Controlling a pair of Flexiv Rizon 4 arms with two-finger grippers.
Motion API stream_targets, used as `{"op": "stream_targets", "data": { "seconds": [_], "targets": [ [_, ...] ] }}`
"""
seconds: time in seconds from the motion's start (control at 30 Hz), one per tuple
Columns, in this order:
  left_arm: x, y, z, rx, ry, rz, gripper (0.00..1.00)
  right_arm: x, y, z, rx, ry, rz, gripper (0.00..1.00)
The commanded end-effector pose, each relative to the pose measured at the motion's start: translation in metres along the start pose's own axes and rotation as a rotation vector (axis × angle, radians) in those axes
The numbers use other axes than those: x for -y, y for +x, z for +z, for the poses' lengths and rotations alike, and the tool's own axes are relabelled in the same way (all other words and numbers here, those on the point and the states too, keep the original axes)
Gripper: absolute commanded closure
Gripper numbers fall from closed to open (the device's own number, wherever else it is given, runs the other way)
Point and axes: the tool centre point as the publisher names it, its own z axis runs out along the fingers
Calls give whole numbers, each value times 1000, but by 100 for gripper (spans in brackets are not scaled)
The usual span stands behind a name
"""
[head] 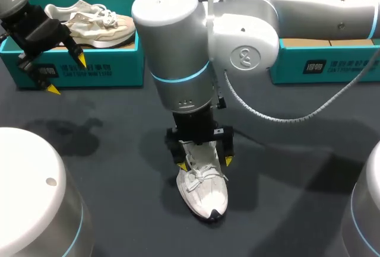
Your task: Take the shoe out of the shoebox, open the shoe tongue, remove and reinsert the insole, then place the shoe into the shoebox
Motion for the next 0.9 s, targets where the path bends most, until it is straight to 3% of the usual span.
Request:
{"op": "stream_targets", "data": {
  "seconds": [0.03, 0.3, 0.47, 0.6, 0.67, 0.9],
  "targets": [
    [0, 1, 0, 0, -3, 0, 0, 16, -2, -7, 2, -11, 18, 0],
    [0, 1, 0, 0, -3, 0, 0, 44, -4, -16, -17, -42, 27, 0],
    [0, 1, 0, 0, -3, 0, 0, 52, -3, -15, -18, -39, 27, 0],
    [0, 1, 0, 0, -3, 0, 0, 48, 0, -16, -12, -56, 11, 25],
    [0, 1, 0, 0, -3, 0, 0, 43, 3, -18, -6, -64, -8, 49],
    [0, 1, 0, 0, -3, 0, 0, 26, 8, -15, -13, -79, -43, 57]
  ]
}}
